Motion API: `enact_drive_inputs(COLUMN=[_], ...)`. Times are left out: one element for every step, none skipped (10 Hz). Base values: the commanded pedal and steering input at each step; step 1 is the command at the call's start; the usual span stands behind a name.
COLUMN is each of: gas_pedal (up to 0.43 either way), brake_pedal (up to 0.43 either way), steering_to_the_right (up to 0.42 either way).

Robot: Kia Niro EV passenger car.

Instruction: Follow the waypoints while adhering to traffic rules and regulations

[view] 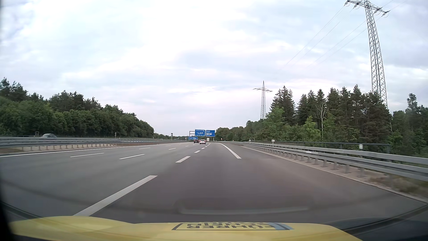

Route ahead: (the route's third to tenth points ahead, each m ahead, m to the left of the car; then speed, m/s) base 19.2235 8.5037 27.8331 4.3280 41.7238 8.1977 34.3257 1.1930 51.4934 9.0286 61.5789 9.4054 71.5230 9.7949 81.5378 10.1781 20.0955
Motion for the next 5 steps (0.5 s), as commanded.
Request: enact_drive_inputs(gas_pedal=[0.358, 0.358, 0.358, 0.358, 0.358], brake_pedal=[0.000, 0.000, 0.000, 0.000, 0.000], steering_to_the_right=[-0.002, -0.002, -0.002, -0.002, -0.002])
